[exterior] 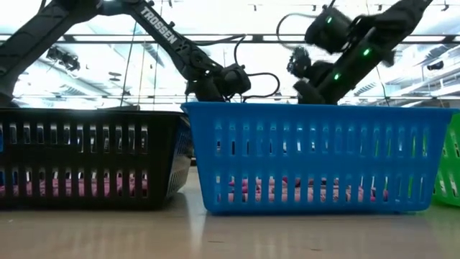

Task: Sort crayons
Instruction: Put the black crayon into the left blue bin

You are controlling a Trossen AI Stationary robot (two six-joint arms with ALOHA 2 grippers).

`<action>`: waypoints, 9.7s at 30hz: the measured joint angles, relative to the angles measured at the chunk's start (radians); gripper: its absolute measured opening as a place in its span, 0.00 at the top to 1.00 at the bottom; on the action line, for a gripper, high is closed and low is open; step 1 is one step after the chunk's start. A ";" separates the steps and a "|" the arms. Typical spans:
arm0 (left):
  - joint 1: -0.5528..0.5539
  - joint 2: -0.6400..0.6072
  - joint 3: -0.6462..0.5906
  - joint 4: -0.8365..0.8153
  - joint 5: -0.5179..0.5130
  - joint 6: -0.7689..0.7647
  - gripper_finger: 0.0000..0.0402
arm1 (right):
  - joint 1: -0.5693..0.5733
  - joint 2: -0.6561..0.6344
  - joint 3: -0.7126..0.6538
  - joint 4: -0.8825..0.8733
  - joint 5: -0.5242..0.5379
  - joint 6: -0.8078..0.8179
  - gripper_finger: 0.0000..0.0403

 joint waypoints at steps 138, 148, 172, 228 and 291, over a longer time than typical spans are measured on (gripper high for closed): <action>-0.316 -0.184 -0.558 0.548 -0.104 -0.242 0.96 | -0.028 0.222 0.238 -0.316 -0.175 0.000 0.93; -0.312 -0.310 -0.569 0.415 -0.110 -0.323 0.96 | 0.003 0.221 0.238 -0.350 -0.109 0.037 0.93; -0.677 -0.736 -0.563 -0.021 -0.069 -0.684 0.96 | 0.033 0.221 0.238 -0.357 -0.042 0.079 0.93; -0.697 -0.742 -0.619 -0.131 -0.150 -0.668 0.58 | 0.033 0.221 0.238 -0.346 -0.046 0.071 0.93; -0.059 -0.017 -0.059 0.219 0.052 -0.034 0.54 | -0.004 -0.057 0.046 -0.268 0.007 0.079 0.93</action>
